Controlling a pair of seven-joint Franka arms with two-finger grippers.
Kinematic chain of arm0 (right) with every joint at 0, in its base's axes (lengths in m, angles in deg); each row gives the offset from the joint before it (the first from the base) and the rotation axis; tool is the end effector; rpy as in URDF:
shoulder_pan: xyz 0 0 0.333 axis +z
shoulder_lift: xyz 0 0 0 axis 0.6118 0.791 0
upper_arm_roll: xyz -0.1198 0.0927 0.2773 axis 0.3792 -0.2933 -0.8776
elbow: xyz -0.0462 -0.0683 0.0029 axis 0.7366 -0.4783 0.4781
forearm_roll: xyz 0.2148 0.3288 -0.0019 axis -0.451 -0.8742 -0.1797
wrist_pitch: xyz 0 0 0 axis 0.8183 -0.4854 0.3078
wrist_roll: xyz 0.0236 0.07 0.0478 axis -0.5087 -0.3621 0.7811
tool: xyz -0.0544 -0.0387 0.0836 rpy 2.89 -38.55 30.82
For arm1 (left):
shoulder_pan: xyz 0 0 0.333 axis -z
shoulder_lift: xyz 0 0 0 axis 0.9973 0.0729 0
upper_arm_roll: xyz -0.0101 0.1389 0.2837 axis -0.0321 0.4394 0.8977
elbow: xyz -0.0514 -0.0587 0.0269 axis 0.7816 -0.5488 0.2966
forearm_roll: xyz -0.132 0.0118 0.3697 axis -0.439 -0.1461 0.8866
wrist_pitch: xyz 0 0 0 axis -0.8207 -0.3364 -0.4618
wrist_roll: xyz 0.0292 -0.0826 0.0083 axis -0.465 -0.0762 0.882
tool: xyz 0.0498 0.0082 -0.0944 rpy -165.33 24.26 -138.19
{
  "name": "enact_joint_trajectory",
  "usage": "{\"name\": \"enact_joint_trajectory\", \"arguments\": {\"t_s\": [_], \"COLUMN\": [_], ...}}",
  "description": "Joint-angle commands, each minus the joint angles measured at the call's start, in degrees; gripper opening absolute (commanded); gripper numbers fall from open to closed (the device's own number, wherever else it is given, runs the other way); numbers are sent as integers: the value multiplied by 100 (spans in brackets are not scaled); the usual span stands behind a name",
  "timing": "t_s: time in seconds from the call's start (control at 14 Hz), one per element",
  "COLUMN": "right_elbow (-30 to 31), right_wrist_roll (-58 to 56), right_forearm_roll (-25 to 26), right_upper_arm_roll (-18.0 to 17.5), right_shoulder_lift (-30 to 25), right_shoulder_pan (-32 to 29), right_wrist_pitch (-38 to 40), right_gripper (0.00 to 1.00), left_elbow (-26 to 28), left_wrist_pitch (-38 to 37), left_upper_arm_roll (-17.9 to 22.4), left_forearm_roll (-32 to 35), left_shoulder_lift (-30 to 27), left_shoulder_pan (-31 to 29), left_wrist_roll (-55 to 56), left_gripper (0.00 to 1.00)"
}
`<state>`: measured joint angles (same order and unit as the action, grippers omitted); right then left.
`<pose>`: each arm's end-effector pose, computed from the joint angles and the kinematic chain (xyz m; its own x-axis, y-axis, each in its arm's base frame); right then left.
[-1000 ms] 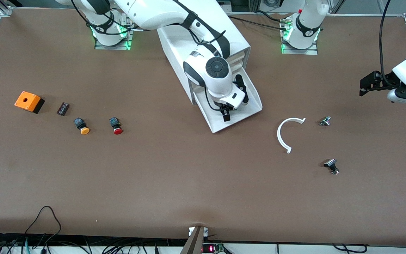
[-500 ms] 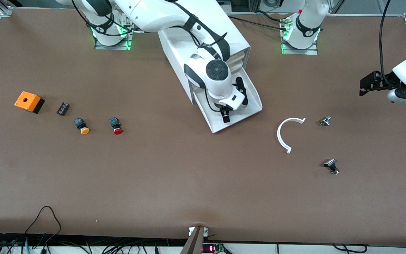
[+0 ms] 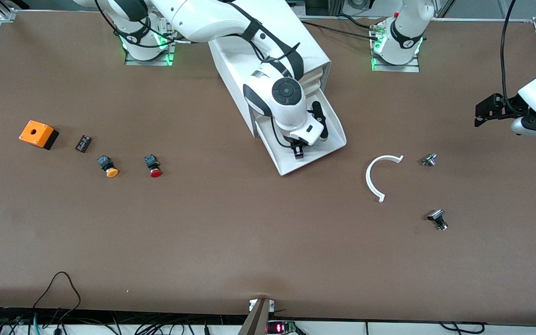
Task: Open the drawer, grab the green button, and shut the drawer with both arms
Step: 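Grasp the green push button inside the drawer with the right gripper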
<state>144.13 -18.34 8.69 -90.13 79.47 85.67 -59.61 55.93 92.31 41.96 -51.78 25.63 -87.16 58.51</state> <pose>0.4855 0.6013 0.2597 -0.1879 0.9718 0.1427 0.9822 0.1849 0.0339 0.5577 0.0127 0.5756 0.9748 -0.2225 -0.0177 -0.2230 -0.9744 -0.0277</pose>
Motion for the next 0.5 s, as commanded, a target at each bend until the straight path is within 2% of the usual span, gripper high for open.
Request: {"name": "enact_joint_trajectory", "arguments": {"t_s": [0.0,0.07,0.21,0.43], "right_elbow": [-158,-166,-175,-202], "right_wrist_roll": [131,131,105,131], "right_forearm_roll": [75,66,31,5], "right_upper_arm_roll": [32,32,32,58], "right_shoulder_lift": [76,41,-81,-380], "right_shoulder_pan": [39,13,-84,-163], "right_wrist_pitch": [-71,-54,60,648], "right_gripper": [48,44,44,41], "left_elbow": [91,91,83,83], "left_wrist_pitch": [53,53,53,53], "left_upper_arm_roll": [-1,-1,-1,-1], "left_forearm_roll": [-73,-73,-73,-73], "left_shoulder_lift": [-116,-116,-107,-107], "left_shoulder_pan": [-7,-7,-7,-7], "left_wrist_roll": [47,38,38,38], "left_gripper": [100,100,100,100]}}
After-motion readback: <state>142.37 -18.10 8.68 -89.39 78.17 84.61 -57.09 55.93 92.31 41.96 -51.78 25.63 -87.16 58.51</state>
